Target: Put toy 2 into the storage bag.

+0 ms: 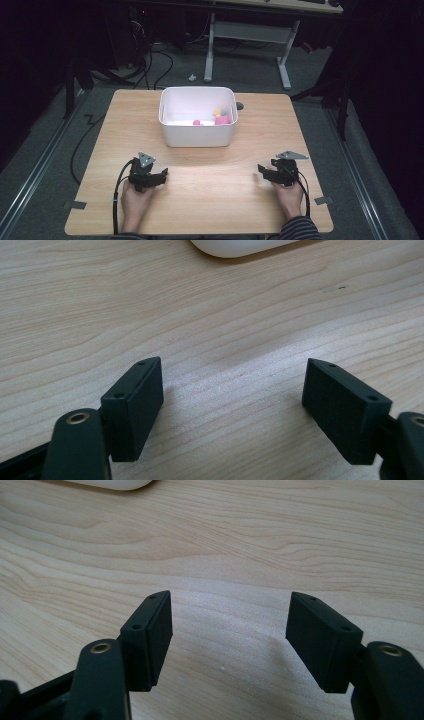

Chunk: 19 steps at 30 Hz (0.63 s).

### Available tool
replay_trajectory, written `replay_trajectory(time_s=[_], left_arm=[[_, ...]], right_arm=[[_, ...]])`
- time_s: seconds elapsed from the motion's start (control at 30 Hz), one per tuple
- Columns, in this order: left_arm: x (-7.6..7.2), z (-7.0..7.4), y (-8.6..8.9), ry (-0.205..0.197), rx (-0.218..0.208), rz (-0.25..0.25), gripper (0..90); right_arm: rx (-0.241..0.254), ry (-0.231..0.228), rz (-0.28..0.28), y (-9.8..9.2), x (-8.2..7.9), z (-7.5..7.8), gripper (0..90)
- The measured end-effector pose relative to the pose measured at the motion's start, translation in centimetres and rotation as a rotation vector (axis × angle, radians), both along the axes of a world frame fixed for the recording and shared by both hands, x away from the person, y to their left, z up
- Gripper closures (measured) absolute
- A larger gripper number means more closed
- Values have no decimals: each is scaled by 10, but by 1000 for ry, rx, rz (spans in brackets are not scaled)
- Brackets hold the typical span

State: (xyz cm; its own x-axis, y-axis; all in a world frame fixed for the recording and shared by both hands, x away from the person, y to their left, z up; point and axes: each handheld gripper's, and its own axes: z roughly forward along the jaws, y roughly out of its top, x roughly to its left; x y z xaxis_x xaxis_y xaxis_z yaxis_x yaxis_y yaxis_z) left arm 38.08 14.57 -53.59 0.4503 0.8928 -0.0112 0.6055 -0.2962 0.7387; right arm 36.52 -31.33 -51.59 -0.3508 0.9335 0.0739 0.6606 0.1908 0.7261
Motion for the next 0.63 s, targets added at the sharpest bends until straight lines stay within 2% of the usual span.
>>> replay_trajectory(time_s=[0.17,0.27,0.37,0.63], left_arm=[[0,0,0,-1,0,0,248],[0,0,0,-1,0,0,248],[0,0,0,-1,1,-1,247],[0,0,0,-1,1,-1,247]], right_arm=[[-18,-9,-10,2,0,-6,330],[-42,18,-20,3,2,-10,317],[-90,-20,-21,5,0,-14,302],[-90,-18,-29,5,-1,-15,283]])
